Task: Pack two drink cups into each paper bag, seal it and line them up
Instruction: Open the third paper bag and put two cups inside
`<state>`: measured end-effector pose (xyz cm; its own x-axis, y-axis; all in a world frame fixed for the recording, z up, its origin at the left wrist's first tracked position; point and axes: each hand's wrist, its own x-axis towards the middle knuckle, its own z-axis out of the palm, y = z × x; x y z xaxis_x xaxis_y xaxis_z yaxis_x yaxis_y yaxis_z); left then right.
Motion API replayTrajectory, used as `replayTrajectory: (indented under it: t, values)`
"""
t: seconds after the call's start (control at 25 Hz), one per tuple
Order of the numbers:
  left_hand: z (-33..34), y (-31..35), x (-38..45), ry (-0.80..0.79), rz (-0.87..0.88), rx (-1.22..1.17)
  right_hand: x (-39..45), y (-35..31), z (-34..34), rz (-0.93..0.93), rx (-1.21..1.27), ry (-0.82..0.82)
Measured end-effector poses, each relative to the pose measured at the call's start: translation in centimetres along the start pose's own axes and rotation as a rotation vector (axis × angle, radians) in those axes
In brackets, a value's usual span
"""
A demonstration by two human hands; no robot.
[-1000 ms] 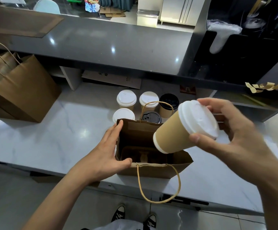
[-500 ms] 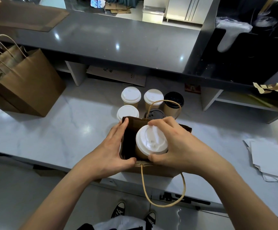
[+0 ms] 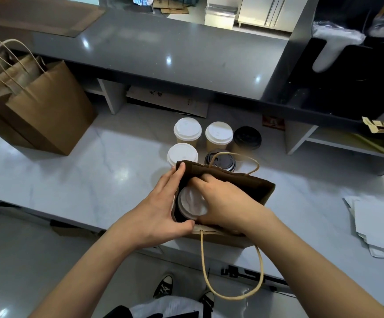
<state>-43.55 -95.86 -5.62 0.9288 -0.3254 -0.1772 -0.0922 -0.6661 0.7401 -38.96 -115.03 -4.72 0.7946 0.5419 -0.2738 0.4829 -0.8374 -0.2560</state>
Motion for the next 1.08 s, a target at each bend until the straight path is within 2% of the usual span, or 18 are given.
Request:
replayTrajectory:
  t: [0.52, 0.88, 1.08]
  values:
    - [0.0, 0.4, -0.1, 0.002, 0.009, 0.001, 2.2, -0.6, 2.1, -0.025, -0.122, -0.024]
    - [0.2, 0.1, -0.3, 0.015, 0.010, 0.000, 0.9, 0.1, 0.9, -0.026, 0.017, -0.057]
    - [0.2, -0.1, -0.3, 0.011, 0.005, -0.011, -1.3, 0.9, -1.0, -0.038, 0.177, 0.048]
